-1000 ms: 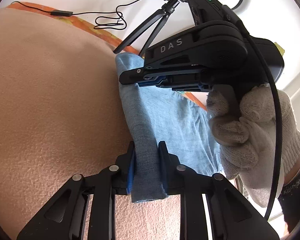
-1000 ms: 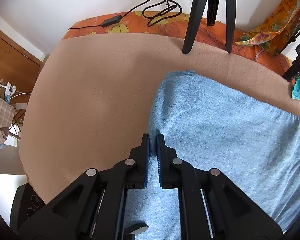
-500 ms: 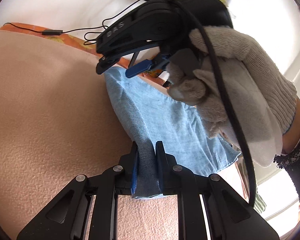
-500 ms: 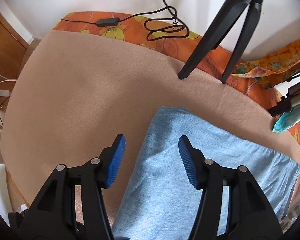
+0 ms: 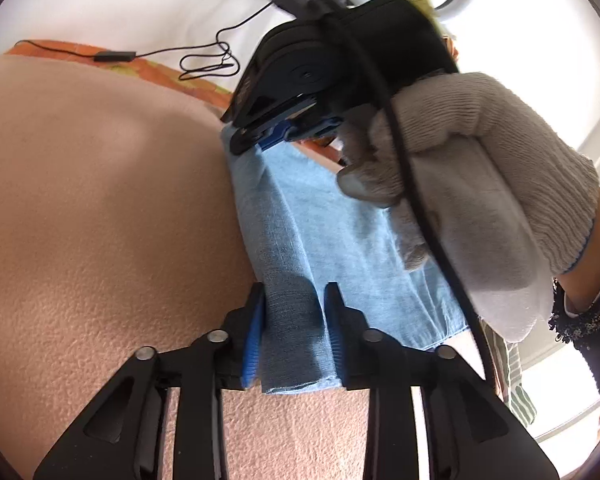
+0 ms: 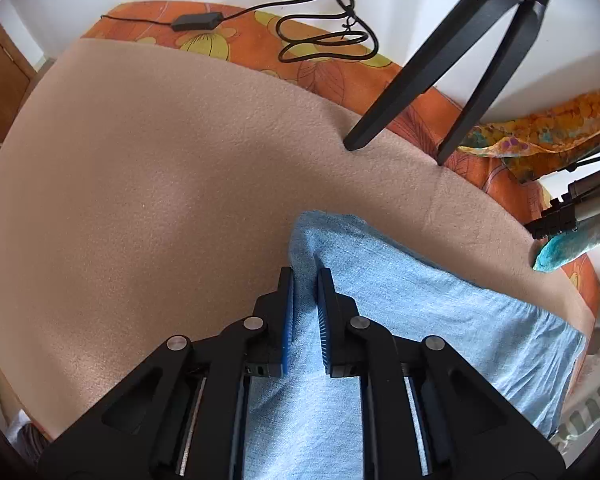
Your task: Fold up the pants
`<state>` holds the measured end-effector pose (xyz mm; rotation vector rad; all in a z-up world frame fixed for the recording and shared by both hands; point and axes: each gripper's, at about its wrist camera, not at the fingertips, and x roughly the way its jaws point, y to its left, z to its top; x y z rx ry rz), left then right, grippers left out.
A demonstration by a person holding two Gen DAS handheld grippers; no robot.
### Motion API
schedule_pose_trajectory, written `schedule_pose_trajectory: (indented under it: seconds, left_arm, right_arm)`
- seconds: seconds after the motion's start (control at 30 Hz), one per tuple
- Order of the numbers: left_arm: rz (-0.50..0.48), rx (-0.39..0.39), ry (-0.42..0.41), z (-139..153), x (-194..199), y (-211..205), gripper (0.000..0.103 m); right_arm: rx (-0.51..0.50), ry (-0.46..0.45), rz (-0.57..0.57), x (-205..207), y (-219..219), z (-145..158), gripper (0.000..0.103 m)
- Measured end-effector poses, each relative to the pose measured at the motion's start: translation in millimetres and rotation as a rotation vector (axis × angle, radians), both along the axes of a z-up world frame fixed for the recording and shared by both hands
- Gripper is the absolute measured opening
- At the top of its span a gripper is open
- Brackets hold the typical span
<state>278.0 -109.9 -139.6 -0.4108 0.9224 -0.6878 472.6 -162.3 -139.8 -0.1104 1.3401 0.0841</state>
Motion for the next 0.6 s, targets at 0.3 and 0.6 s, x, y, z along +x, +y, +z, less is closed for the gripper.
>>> schedule_pose_trajectory:
  seconds: [0.3,0.6]
  left_arm:
    - [-0.028,-0.048,-0.032,7.6,-7.3,10.6,0.015]
    - [-0.081,-0.1,-0.103,43.0,-19.7,-11.7,0.012]
  right_arm:
    - [0.131,-0.071,-0.057,-13.4,-28.4,16.8,0.008]
    - [0.283,-0.151,-0.12,-30.7,-65.1,56.4,0.008]
